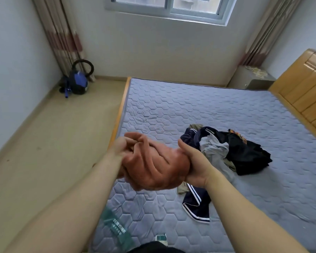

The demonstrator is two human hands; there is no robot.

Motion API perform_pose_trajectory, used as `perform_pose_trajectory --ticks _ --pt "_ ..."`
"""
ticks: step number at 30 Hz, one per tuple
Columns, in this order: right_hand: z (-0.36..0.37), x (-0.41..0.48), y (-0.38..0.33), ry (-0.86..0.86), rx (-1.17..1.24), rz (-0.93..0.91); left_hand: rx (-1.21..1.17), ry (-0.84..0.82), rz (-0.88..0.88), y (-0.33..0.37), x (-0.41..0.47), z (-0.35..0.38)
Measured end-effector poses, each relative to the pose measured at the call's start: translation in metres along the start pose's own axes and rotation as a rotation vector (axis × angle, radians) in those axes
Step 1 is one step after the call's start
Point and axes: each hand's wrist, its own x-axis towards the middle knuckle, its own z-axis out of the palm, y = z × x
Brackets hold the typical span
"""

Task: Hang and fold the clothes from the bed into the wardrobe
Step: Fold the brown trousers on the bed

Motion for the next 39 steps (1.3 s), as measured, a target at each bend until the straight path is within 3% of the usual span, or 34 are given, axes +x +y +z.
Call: perform_pose_trajectory --ticks 2,4,7,12,17,22,25,28,32,35,39 --pt "-0.01 0.002 0.014 0.1 -0.047 0.079 -0.162 -0.009 0.054 0.014 -0.009 0.018" --pt "-0.021 0.01 0.029 0.195 -0.14 0.149 -0.146 -0.069 0.136 0.027 -0.026 0.037" --pt "-0.032 0.027 0.046 0.27 -0.168 0.207 -0.132 -0.286 0.157 0.03 -0.042 0.046" --pt "-0.025 0.049 0.054 0.266 0.252 0.184 0.008 -0.602 0.015 0.02 -0.057 0.045" --pt "-0.003 0.051 0.04 0.062 0.407 0.005 0.298 -0.482 -0.007 0.01 -0.051 0.025" --pt "0.013 0.059 0.019 0.079 0.43 -0.099 0.345 -0.394 -0.051 -0.003 -0.05 0.015" --pt "0.019 0.063 0.012 0.144 0.308 -0.184 0.397 -0.349 -0.03 -0.002 -0.048 0.016" --pt "0.019 0.064 0.006 0.178 0.107 -0.35 0.663 -0.331 0.062 0.001 -0.051 0.027" --pt "0.022 0.055 -0.004 0.342 -0.58 -0.688 0.865 -0.284 0.224 0.001 -0.054 0.051" --pt "0.018 0.05 -0.009 0.498 -0.989 -0.794 1.041 -0.258 0.355 0.002 -0.055 0.06" --pt "0.013 0.037 -0.021 0.507 -1.037 -0.909 1.188 -0.281 0.521 0.0 -0.062 0.074"
